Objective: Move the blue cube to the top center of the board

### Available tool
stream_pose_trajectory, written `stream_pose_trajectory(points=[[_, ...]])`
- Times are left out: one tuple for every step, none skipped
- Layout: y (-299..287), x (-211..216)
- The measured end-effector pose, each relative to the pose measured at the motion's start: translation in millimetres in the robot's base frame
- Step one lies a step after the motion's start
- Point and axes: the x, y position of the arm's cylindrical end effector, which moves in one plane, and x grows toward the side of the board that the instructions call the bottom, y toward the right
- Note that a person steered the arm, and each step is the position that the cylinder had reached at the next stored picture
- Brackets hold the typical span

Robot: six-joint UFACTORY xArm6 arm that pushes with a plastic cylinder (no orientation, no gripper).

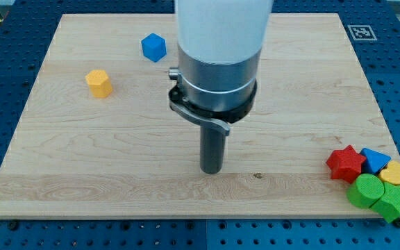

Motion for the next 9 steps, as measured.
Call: stream_pose_trajectory(points=[[-15.7, -17.7], [-17.5, -53.5], [-23.2, -87.2], [-57.1, -101.4], [-88.7, -110.6], [-91.6, -139.4], [-99.6, -167.3], [-110.6, -190.3], [-116.8, -212.2]])
